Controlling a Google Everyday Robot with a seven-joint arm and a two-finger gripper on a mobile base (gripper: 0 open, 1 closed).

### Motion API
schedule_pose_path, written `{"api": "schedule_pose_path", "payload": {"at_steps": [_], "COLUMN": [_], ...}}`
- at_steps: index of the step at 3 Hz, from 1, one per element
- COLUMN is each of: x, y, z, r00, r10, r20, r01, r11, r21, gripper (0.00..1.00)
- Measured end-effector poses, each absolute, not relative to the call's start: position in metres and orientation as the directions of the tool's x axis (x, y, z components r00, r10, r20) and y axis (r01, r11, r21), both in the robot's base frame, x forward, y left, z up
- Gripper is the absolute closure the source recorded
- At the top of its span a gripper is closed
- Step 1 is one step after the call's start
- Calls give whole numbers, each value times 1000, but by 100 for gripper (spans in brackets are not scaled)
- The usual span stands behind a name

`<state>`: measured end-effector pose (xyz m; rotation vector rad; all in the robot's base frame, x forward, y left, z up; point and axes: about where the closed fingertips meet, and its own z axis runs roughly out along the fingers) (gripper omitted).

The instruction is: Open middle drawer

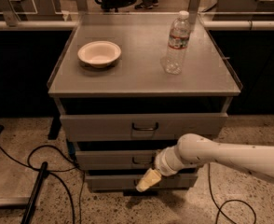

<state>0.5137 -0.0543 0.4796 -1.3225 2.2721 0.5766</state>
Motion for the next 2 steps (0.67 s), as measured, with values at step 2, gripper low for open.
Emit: {"api": "schedule_pose_path", "payload": {"at_steps": [2], "x": [541], "y": [-46], "z": [456], "r00": [-465], "r10": [-660], "r20": [-590], "r01": [-861], "r11": [492], "r21": [127], "gripper": [0]}}
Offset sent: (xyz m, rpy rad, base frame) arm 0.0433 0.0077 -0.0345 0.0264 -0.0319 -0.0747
